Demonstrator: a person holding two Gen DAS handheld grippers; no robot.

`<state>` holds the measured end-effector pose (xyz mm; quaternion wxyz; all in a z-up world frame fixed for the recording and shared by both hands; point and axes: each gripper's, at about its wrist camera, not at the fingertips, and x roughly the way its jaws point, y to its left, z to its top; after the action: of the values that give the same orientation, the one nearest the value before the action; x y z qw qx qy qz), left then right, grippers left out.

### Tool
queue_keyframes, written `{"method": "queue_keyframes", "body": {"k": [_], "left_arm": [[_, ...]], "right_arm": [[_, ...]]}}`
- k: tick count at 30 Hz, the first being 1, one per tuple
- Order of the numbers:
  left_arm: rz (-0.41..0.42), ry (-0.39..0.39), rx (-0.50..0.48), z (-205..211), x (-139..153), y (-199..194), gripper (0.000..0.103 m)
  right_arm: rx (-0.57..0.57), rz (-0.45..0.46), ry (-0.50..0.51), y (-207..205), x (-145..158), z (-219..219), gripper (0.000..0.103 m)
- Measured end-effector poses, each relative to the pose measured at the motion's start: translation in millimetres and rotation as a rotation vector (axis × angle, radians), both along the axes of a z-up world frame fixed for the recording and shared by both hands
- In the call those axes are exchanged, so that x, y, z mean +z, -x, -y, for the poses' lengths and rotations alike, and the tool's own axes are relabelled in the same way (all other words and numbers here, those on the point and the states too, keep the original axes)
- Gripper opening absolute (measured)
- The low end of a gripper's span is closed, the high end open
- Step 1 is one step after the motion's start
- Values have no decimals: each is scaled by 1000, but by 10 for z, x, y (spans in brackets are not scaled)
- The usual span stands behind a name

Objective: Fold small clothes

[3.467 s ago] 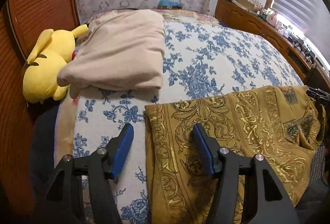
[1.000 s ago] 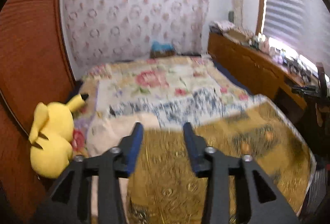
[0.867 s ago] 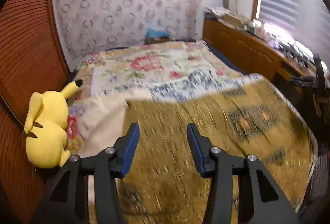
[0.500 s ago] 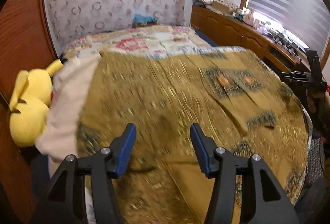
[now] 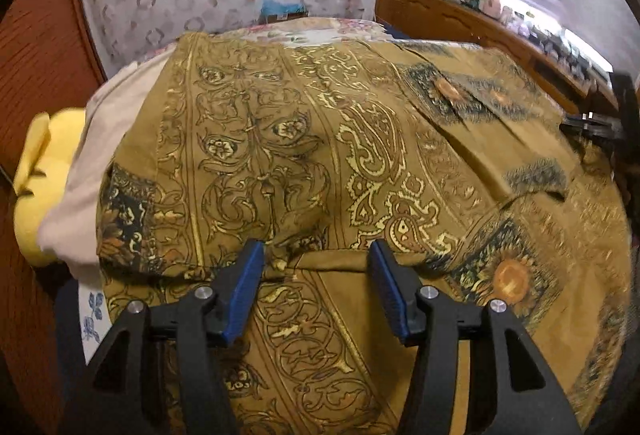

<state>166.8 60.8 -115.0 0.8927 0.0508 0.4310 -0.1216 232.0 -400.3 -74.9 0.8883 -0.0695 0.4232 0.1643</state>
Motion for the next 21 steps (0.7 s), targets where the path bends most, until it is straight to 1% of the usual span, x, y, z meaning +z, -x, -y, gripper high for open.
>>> {"method": "queue_keyframes", "body": {"k": [1, 3, 5, 8, 13, 14, 16, 17, 20, 21], "left_arm": [[16, -11, -2, 17, -3, 20, 57], [25, 7, 5, -4, -15, 23, 58], [28, 7, 5, -20, -20, 36, 58], [31, -2, 7, -32, -15, 40, 59], [20, 6, 10, -74, -11, 50, 59], [6, 16, 12, -87, -4, 53, 59], [6, 60, 23, -167, 23, 108, 59], [18, 84, 38, -230, 52, 143, 59], [95, 128, 111, -455, 195, 262, 58], [114, 140, 135, -530, 234, 280, 56]], "right_arm": [[0, 2, 6, 5, 0, -7, 47], [2, 4, 13, 19, -10, -7, 48], [5, 5, 20, 33, -16, -21, 50], [9, 12, 35, 59, -28, -46, 52], [9, 13, 37, 62, -35, -61, 53], [9, 13, 40, 64, -35, -66, 53], [8, 13, 41, 66, -38, -74, 54], [9, 13, 41, 67, -38, -75, 54], [8, 14, 42, 67, -38, -76, 54], [8, 14, 42, 66, -38, -74, 54]]}}
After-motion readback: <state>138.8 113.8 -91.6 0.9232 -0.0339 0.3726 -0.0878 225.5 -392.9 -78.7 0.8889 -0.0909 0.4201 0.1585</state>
